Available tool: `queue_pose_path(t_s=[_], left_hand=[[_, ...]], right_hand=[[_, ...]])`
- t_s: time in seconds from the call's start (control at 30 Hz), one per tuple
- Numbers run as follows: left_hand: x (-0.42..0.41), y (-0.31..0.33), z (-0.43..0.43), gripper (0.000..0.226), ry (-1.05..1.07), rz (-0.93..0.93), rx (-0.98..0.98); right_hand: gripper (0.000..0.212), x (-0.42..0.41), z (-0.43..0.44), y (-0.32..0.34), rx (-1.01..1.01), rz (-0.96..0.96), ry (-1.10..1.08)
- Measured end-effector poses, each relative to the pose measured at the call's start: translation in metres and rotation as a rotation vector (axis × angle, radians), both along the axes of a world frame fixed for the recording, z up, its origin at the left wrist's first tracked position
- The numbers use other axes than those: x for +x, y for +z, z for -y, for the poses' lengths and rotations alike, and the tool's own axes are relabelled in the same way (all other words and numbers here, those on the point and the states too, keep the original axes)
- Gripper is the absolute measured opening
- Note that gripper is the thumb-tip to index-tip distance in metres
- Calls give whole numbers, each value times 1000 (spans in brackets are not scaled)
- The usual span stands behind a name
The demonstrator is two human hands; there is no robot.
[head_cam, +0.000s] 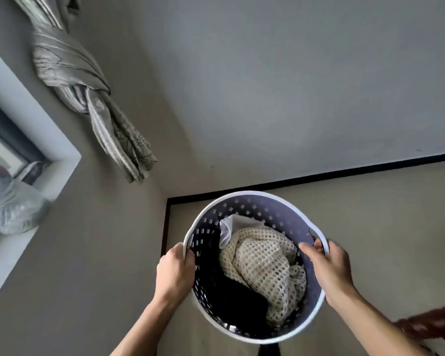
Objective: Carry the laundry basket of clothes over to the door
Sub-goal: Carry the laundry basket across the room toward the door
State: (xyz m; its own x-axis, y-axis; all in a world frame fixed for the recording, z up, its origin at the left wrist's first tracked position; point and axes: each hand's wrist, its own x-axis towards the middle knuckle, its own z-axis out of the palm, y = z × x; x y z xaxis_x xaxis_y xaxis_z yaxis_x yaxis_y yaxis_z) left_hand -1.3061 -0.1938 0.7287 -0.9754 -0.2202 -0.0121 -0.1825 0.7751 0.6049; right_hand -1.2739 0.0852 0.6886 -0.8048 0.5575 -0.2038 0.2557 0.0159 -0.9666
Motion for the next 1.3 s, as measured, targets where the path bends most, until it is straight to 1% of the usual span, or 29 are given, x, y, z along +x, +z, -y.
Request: queue_pose_path(t_s=[0.13, 0.23, 0.33, 0.47, 0.57, 0.67, 0.77, 0.87, 0.97, 1.13, 1.3], left_hand=[[-86, 9, -26, 27, -19, -21, -3], [-140, 18, -48, 29, -29, -38, 24], [-199, 19, -77, 28, -78, -42, 25], [-282, 11, -121, 30, -189, -17, 36], [-350, 1, -155, 29, -269, 10, 69], [-419, 0, -191, 27, -378, 7, 60], [-480, 8, -233, 27, -516, -9, 43], [-544, 14, -294, 27, -659, 1, 64], [-587, 19, -364, 26, -786, 16, 72], [-635, 8, -485, 27, -950, 73, 82], [-668, -3, -608, 26, -1032, 112, 70]], right_hand=[[31, -79, -26, 9, -15, 5, -11], [24, -127, -49, 13, -29, -1, -24], [29, -174, -78, 12, -23, 14, -70], [33, -232, -114, 6, -5, 38, -169], [31, -277, -141, 1, -14, 52, -249], [34, -322, -165, 1, -22, 79, -325], [31, -355, -191, 13, -37, 100, -421], [25, -384, -227, 22, -56, 99, -565], [26, -402, -267, 28, -69, 92, -691], [30, -427, -357, 19, -92, 96, -850], [24, -449, -458, 11, -100, 126, -934]])
